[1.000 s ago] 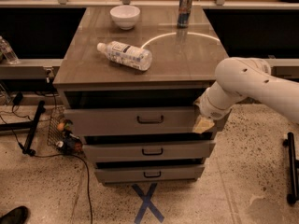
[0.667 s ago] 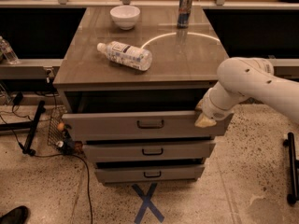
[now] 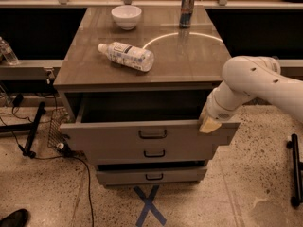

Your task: Open top drawer

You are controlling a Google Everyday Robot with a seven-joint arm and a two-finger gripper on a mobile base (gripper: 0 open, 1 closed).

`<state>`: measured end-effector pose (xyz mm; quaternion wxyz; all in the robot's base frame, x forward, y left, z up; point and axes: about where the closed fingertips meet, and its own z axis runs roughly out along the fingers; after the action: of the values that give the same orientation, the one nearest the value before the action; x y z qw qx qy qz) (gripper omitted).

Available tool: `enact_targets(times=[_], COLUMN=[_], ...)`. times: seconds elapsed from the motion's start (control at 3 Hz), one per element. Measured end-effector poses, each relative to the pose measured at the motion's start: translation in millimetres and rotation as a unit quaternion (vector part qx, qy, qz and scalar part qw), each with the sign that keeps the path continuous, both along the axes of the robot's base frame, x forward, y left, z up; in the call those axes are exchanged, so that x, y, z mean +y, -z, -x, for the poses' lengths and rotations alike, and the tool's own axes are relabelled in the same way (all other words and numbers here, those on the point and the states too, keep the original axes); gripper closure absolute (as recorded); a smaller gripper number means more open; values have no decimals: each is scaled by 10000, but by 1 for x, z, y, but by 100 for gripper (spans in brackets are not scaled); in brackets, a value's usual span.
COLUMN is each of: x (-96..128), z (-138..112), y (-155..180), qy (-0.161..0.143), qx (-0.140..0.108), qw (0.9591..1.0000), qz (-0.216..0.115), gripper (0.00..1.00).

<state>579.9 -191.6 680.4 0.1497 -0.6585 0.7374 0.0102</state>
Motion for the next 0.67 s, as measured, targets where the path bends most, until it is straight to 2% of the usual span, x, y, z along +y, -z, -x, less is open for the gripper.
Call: enact_targets(times=[0.33,0.67], x=[-24,-23], z=[29,29], y=[-9,-9], qy=[81,81], qx=[207,208], qw=[9995,9995], qz=[234,235], gripper=[70,37])
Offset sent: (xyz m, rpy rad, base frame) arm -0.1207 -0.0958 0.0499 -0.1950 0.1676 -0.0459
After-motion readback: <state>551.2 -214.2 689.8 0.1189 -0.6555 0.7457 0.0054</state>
